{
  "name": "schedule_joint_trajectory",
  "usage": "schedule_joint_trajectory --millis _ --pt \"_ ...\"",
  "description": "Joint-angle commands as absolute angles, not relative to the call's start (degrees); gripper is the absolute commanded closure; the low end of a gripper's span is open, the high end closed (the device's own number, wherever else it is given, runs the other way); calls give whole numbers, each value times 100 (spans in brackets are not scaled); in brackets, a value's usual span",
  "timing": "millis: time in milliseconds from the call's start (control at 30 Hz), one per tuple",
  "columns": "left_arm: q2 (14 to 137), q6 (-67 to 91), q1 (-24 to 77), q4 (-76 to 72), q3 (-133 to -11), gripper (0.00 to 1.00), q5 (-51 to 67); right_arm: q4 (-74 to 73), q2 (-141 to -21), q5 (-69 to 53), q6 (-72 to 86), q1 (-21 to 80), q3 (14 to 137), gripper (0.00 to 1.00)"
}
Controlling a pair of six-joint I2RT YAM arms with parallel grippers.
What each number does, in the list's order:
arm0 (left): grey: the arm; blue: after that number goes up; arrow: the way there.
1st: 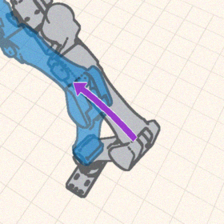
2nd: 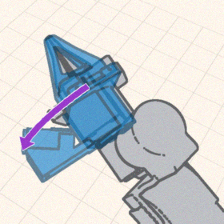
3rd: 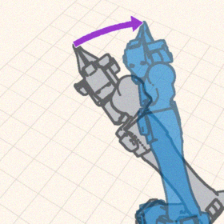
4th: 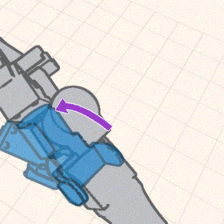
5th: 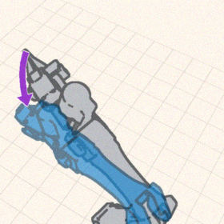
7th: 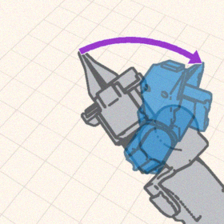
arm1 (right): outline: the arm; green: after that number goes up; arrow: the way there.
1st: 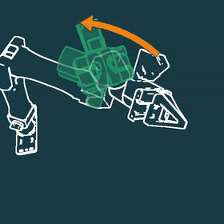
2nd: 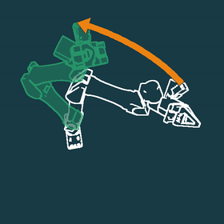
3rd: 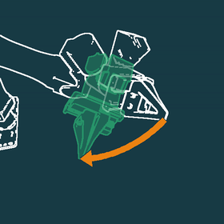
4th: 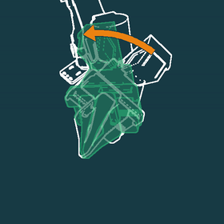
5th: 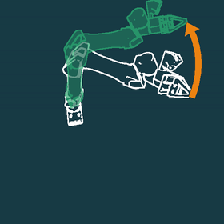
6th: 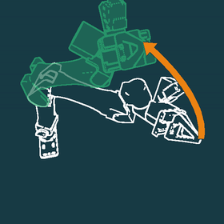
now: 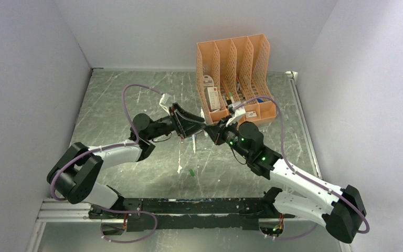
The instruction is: Insert the pens into the pen caps
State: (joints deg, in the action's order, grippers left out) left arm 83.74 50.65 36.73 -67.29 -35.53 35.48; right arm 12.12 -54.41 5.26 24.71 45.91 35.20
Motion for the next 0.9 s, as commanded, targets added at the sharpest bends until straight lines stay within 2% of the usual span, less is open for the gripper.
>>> schedule_joint_trajectory --millis 0,367,767,867 --pt "8484 5115 3735 -7345 -3647 32 3449 1435 -5160 552 2375 4582 3592 100" --pt "8278 4738 3758 -6676 -3749 34 3007 1382 -4744 573 2326 4581 3469 100" --pt "8940 5324 3904 -7919 -3935 35 3070 1559 -4940 105 2317 4582 3410 100" --pt "9005 5368 3931 -8003 -3994 41 3050 1558 -4927 81 2299 4581 3409 100"
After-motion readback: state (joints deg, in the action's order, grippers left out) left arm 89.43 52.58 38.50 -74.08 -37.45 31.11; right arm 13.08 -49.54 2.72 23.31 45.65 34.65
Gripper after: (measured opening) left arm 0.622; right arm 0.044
